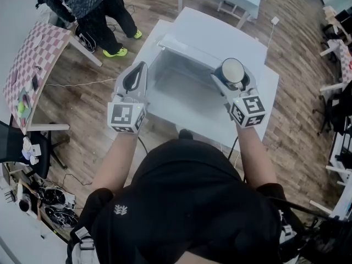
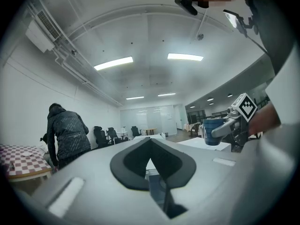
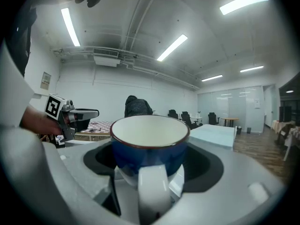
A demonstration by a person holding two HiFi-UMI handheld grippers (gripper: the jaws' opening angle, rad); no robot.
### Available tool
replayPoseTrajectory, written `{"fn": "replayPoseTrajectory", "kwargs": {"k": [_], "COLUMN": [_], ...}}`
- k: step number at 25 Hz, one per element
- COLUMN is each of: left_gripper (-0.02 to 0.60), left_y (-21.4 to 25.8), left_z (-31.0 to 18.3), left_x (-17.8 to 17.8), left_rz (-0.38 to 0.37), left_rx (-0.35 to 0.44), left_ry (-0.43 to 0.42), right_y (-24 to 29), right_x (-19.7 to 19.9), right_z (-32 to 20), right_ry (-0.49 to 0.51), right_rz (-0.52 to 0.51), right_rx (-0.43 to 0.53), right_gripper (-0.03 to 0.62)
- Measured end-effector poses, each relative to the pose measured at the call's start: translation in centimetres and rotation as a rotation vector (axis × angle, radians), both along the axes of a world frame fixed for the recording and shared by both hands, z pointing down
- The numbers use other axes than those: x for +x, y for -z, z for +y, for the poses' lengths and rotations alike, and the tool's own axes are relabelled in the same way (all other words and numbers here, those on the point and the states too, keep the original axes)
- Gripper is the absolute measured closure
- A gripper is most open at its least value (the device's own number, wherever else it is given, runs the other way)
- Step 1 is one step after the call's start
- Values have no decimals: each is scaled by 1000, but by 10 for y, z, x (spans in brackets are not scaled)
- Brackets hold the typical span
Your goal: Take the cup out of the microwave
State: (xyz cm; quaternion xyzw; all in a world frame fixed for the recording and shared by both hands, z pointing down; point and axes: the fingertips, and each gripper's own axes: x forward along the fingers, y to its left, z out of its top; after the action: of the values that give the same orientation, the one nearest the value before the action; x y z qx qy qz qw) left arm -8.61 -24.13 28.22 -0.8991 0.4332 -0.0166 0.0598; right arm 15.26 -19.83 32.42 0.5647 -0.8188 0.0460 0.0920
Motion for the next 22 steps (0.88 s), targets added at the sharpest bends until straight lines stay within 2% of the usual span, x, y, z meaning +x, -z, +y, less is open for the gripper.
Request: {"fn": "replayPoseTrajectory", "kwargs": {"k": [22], "left_gripper": [578], "left_y": [4], "left_z": [7], "left_x": [-1], "left_rz": [-10], "left_rx": [17], "left_ry": [-6], "right_y": [-5], "right_x": [3], "right_z": [5], "right_ry": [-16], "right_rz": [-5], "right_rx": [0], "right_gripper": [195]}}
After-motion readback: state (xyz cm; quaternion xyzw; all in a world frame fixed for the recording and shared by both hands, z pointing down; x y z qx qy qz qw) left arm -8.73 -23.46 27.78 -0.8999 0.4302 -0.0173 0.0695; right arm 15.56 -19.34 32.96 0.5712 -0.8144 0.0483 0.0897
